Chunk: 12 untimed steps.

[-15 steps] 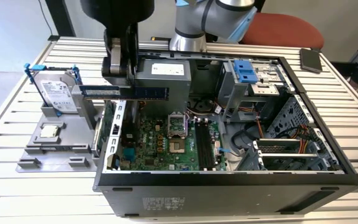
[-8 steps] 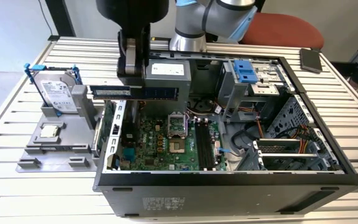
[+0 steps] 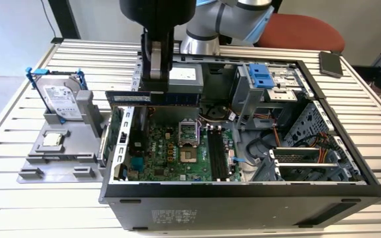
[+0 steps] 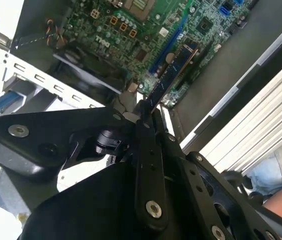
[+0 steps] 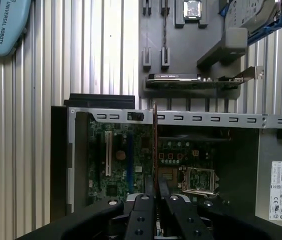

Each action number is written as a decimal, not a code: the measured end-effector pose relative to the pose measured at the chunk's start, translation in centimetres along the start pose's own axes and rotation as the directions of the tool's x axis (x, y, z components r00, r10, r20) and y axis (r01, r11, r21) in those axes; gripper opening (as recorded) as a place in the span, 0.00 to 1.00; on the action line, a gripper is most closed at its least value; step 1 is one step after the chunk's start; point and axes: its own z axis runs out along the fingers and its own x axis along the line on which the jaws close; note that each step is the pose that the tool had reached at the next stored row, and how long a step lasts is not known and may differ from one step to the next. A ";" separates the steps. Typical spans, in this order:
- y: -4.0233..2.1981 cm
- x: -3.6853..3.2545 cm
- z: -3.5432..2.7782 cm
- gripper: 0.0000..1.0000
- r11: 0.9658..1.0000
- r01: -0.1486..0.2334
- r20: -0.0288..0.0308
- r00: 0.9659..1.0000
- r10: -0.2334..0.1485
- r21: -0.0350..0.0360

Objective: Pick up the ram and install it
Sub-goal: 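Pick up the ram and move it above insertion slot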

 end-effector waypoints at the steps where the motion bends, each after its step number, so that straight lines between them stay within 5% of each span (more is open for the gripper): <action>1: -0.20 0.00 -0.01 0.00 1.000 0.000 0.000 1.000 0.000 0.000; 12: -2.27 0.00 -0.07 0.00 1.000 0.000 0.000 1.000 0.000 -0.001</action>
